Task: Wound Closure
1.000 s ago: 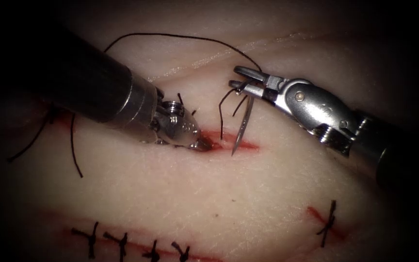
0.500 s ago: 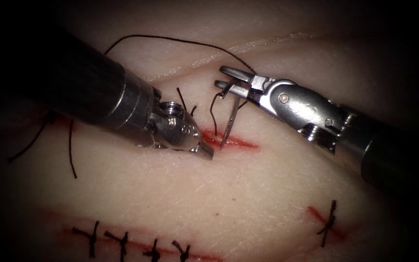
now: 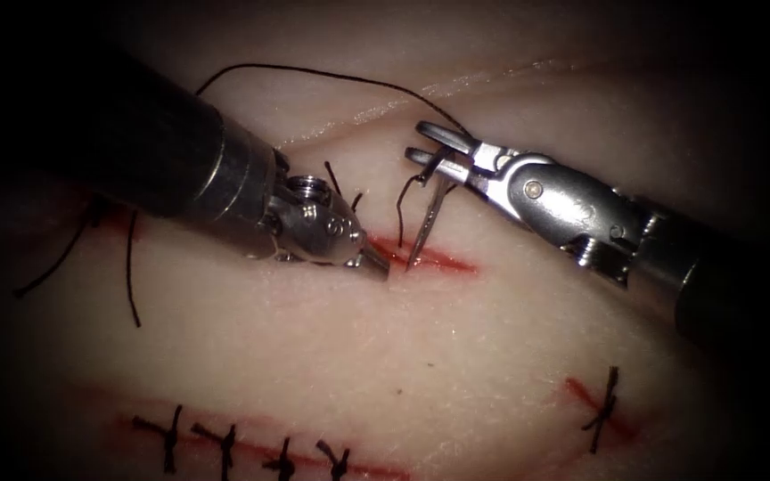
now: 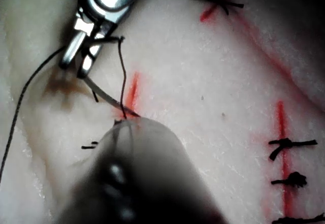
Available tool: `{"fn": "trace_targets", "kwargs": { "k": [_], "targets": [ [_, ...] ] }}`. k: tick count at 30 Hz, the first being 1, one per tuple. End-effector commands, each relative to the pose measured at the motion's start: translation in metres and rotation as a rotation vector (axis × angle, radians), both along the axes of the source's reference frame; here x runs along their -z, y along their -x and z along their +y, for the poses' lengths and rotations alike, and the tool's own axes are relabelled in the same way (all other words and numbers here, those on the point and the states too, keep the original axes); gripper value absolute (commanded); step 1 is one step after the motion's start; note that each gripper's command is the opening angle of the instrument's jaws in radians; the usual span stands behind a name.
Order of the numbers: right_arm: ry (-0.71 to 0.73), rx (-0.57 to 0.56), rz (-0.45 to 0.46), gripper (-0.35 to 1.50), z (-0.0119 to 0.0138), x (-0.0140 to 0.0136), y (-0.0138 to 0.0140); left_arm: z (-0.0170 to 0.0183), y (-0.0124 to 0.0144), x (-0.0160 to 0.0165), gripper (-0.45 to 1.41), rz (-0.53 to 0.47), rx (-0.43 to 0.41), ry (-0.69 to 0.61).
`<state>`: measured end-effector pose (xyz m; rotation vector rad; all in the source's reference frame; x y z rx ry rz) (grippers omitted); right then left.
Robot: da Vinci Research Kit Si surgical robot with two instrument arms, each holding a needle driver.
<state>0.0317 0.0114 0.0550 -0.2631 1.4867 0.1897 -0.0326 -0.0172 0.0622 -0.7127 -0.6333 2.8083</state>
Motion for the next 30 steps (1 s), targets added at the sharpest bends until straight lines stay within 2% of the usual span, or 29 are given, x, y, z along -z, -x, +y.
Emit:
{"fn": "trace_targets", "kwargs": {
  "k": [1,8,21,25,30],
  "targets": [
    [0.005,0.004,0.002,-0.35,0.0002,0.0001,-0.0007,-0.0005,0.0002,-0.0007,-0.45,-0.003,0.009,0.004],
    [0.003,0.008,0.006,-0.35,0.0001,0.0004,-0.0004,0.0001,0.0005,-0.0019,-0.45,-0.015,0.032,0.021],
    [0.002,0.015,0.015,-0.35,-0.0005,0.0012,0.0002,0.0003,-0.0001,-0.0067,-0.45,0.006,0.034,0.058],
    [0.001,0.011,0.015,-0.35,-0.0002,0.0012,0.0002,-0.0002,0.0000,-0.0069,-0.45,0.005,0.022,0.041],
    [0.001,0.010,0.013,-0.35,0.0000,0.0009,0.0002,-0.0003,0.0002,-0.0056,-0.45,-0.002,0.022,0.019]
  ]
}}
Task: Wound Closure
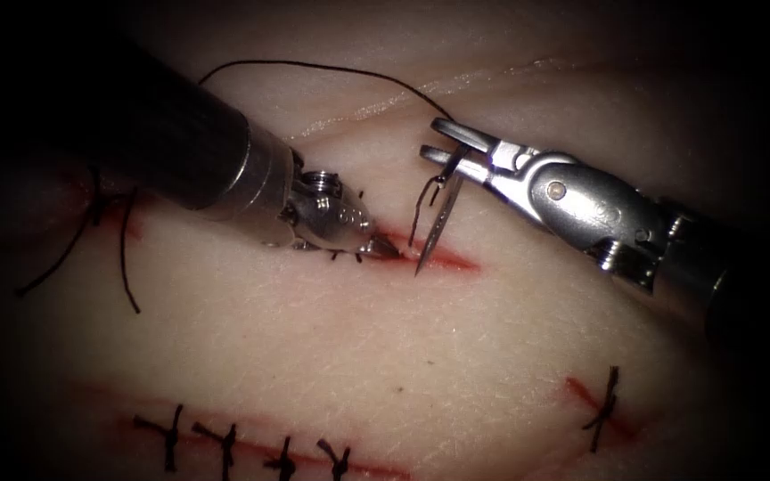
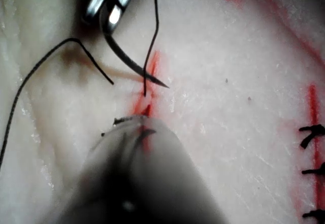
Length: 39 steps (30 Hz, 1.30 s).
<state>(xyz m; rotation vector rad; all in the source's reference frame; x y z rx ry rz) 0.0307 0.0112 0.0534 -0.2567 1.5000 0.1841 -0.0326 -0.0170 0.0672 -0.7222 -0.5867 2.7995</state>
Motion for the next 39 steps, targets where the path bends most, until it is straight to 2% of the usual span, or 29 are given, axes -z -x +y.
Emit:
{"fn": "trace_targets", "kwargs": {
  "k": [1,2,5,6,14,22,30,36,39],
  "targets": [
    [0.001,-0.001,0.003,-0.35,0.0001,-0.0007,-0.0009,-0.0005,0.0002,-0.0003,-0.45,0.001,0.001,-0.007],
    [0.001,-0.001,0.002,-0.35,0.0001,-0.0007,-0.0009,-0.0005,0.0002,0.0000,-0.25,0.002,0.002,-0.007],
    [0.002,-0.002,0.002,-0.35,0.0000,-0.0007,-0.0011,-0.0003,0.0004,0.0007,0.17,0.005,0.007,-0.010],
    [0.005,-0.003,0.002,-0.35,-0.0002,-0.0009,-0.0012,-0.0002,0.0006,0.0010,0.25,0.012,0.017,-0.010],
    [0.014,-0.005,0.001,-0.35,-0.0007,-0.0014,-0.0015,-0.0005,0.0007,0.0009,0.42,0.017,0.017,-0.007],
    [0.013,0.000,0.003,-0.35,-0.0002,-0.0011,-0.0011,-0.0011,0.0002,-0.0003,0.37,0.027,0.004,0.003],
    [0.044,-0.007,-0.006,-0.35,-0.0003,-0.0019,-0.0019,-0.0017,0.0002,0.0013,0.59,0.030,-0.001,-0.006],
    [0.065,-0.011,-0.013,-0.35,-0.0006,-0.0026,-0.0023,-0.0017,0.0004,0.0021,0.62,0.030,-0.001,-0.010],
    [0.081,-0.008,-0.018,-0.35,-0.0017,-0.0035,-0.0027,-0.0016,0.0005,0.0023,0.66,0.030,0.000,-0.012]
  ]
}}
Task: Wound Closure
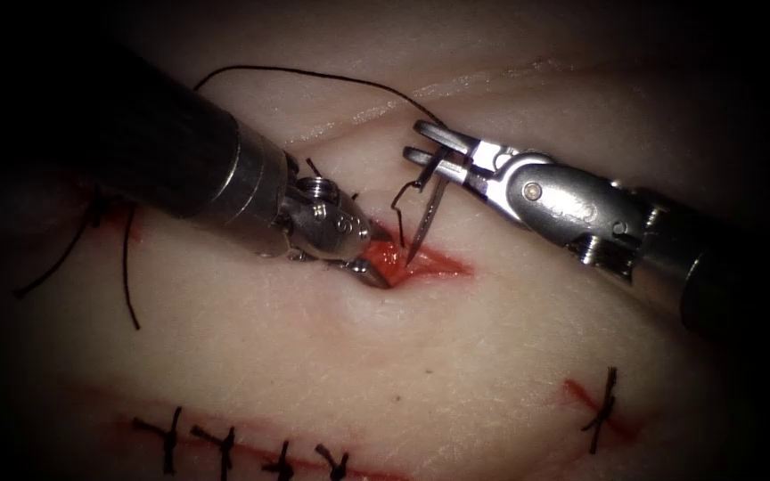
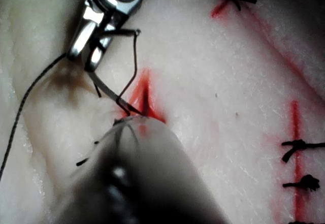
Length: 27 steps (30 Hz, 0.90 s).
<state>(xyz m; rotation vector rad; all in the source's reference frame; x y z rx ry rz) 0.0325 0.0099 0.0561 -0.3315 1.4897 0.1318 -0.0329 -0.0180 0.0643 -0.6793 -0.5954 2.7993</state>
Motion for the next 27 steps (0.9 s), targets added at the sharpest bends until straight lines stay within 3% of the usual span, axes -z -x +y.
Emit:
{"fn": "trace_targets", "kwargs": {
  "k": [1,4,13,15,19,27],
  "targets": [
    [0.000,0.005,0.000,-0.35,-0.0004,-0.0008,-0.0009,-0.0006,0.0002,-0.0007,0.66,0.001,-0.001,-0.002],
    [0.016,0.013,-0.025,-0.35,-0.0016,-0.0016,-0.0007,-0.0007,0.0000,-0.0006,0.66,0.000,-0.002,-0.002],
    [0.013,0.015,-0.033,-0.35,-0.0015,-0.0017,-0.0005,0.0000,-0.0002,0.0002,0.61,-0.009,0.015,0.007],
    [0.010,0.014,-0.033,-0.35,-0.0012,-0.0016,-0.0006,0.0007,-0.0003,0.0011,0.56,-0.006,0.037,0.051],
    [0.003,0.011,-0.030,-0.35,-0.0009,-0.0017,-0.0005,0.0025,0.0001,0.0032,0.67,-0.032,0.096,0.157],
    [-0.029,0.012,-0.021,-0.35,-0.0008,-0.0021,-0.0003,0.0017,0.0002,0.0071,0.49,-0.042,0.122,0.177]
  ]
}}
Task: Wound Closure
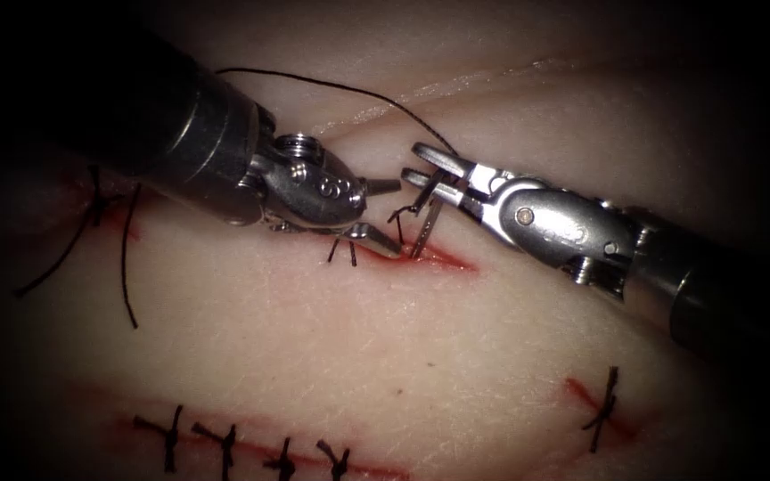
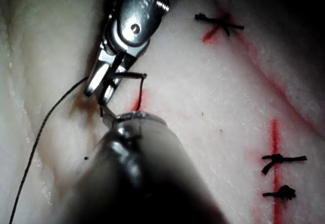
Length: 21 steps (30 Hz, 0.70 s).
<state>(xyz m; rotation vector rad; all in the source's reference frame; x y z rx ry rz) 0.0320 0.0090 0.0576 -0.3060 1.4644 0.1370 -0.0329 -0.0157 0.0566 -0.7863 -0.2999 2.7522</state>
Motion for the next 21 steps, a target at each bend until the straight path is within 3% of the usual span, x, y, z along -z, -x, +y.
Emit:
{"fn": "trace_targets", "kwargs": {
  "k": [1,5,12,21],
  "targets": [
    [-0.006,0.000,0.005,-0.35,0.0002,-0.0006,-0.0006,-0.0010,0.0002,-0.0004,0.49,0.002,0.002,-0.002],
    [-0.030,-0.007,0.017,-0.35,0.0006,-0.0006,-0.0005,-0.0028,0.0001,0.0000,0.46,-0.001,0.017,-0.003],
    [-0.102,0.007,0.056,-0.35,0.0013,-0.0011,-0.0004,-0.0056,-0.0001,0.0002,0.17,-0.030,0.092,0.052],
    [-0.144,0.041,0.045,-0.35,0.0013,-0.0018,-0.0003,-0.0074,0.0002,0.0008,0.12,-0.050,0.113,0.053]
  ]
}}
